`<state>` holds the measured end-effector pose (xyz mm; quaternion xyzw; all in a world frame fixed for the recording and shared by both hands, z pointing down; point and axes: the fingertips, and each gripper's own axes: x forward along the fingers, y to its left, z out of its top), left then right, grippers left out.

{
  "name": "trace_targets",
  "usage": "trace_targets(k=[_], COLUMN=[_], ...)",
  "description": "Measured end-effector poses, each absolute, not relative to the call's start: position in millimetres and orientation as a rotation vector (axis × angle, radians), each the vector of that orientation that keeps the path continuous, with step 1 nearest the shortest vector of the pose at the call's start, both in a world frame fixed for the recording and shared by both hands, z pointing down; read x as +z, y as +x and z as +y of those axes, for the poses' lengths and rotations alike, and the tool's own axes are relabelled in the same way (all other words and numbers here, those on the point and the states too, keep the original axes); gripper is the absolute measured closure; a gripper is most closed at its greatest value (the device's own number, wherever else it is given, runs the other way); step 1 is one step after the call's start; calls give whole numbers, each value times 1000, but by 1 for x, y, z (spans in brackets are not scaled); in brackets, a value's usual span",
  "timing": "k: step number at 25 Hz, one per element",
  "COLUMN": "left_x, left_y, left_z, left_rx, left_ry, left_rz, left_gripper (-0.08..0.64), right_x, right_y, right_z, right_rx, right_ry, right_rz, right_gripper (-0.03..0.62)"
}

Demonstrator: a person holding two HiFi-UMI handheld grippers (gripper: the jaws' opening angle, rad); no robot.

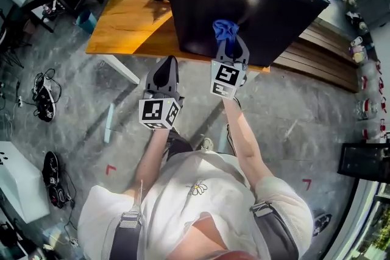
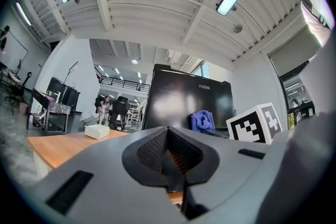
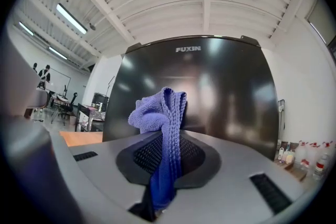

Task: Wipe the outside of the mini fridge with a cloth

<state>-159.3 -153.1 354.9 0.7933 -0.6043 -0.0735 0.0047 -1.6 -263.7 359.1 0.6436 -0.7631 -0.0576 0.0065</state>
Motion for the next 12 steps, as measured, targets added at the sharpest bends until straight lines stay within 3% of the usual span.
trace_targets(k=[12], left_x=[357], left_y=[-112], left_z=[-171], left_rx=[-222], left_ry=[2567], left_rz=[-1775], left_gripper=[555], right_x=[364], right_y=[140], right_z=[-257], right_rx=[-163], right_ry=[2281], right_rz=[-2083], right_gripper=[531])
